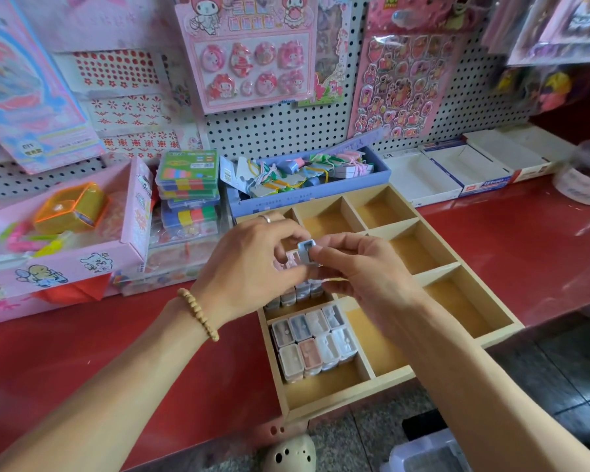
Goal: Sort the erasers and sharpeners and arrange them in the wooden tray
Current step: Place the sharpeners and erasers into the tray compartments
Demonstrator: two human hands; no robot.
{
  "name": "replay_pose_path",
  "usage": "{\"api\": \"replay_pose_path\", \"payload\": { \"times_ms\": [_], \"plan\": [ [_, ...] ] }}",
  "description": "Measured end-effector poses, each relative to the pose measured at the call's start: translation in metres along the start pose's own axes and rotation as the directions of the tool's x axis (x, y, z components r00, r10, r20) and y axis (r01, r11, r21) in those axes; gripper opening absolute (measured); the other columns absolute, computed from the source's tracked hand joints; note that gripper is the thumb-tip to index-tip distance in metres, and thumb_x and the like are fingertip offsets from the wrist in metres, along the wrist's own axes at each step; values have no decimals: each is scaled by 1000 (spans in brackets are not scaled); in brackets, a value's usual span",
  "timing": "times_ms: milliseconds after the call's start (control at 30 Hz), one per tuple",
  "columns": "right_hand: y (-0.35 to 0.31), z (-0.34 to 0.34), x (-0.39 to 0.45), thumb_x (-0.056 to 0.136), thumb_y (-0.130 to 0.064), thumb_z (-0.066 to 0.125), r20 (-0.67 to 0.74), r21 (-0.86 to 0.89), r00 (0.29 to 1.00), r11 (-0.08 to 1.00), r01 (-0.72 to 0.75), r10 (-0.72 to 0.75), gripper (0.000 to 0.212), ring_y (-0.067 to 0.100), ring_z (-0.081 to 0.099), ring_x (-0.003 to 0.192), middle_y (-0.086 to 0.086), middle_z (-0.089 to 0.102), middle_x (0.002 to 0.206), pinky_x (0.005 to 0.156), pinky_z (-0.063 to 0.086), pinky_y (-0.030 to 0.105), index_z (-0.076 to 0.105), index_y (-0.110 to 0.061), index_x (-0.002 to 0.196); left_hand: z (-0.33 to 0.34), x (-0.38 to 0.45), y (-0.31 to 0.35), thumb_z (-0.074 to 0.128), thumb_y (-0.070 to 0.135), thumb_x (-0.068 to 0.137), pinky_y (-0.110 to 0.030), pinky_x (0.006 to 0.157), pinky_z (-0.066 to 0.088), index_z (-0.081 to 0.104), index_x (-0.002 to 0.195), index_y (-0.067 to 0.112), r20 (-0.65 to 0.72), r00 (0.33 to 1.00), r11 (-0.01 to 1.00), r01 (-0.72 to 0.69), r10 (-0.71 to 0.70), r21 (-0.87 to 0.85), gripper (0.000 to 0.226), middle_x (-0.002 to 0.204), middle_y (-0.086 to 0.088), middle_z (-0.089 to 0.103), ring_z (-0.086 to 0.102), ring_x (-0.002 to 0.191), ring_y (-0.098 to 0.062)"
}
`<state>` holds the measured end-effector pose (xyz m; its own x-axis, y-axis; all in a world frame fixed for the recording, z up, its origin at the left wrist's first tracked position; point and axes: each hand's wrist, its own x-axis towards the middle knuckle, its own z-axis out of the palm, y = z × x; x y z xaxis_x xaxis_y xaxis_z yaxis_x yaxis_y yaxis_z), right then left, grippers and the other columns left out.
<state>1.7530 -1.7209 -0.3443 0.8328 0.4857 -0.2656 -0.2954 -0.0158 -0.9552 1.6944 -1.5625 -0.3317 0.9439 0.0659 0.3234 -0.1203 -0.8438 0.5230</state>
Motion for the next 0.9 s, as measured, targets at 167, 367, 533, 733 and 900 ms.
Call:
{"api": "replay_pose_path", "payload": {
  "times_ms": [167,367,533,733,900],
  "plan": [
    [-3,6,9,89,-12,71,32,90,999,996,2,-5,4,15,62,69,10,67,83,62,49,23,68,-11,88,-3,6,-3,82,22,69,-9,68,44,72,100,26,-23,1000,999,-18,17,-38,33,84,17,63,59,70,3],
    [-8,10,21,91,-11,68,101,115,994,992,-56,45,8,15,63,70,7,70,85,66,47,25,66,-9,99,-4,8,-10,84,10,70,-2,53,34,71,94,17,-72,997,981,15,-30,-193,28,68,20,58,53,55,11],
    [-11,20,34,81,-6,78,3,37,999,999,36,-36,13,12,56,57,11,65,75,57,46,22,66,-8,83,0,18,-17,81,16,67,-15,60,44,68,94,24,-72,997,990,3,-14,-141,30,75,18,67,60,66,1],
    [-17,-4,55,93,-16,66,-130,-289,982,952,97,-140,9,13,58,65,4,68,79,60,48,27,68,-11,87,12,52,-50,85,18,70,-7,66,38,68,97,23,49,980,979,196,-194,-50,32,94,14,52,54,79,-6],
    [-21,-36,69,92,-17,66,-130,-431,972,894,121,-195,10,17,61,70,4,68,76,66,50,32,70,-16,83,32,81,-76,80,28,78,-29,84,49,63,106,25,174,950,935,201,-258,293,33,101,10,55,58,99,-12]
  ]
}}
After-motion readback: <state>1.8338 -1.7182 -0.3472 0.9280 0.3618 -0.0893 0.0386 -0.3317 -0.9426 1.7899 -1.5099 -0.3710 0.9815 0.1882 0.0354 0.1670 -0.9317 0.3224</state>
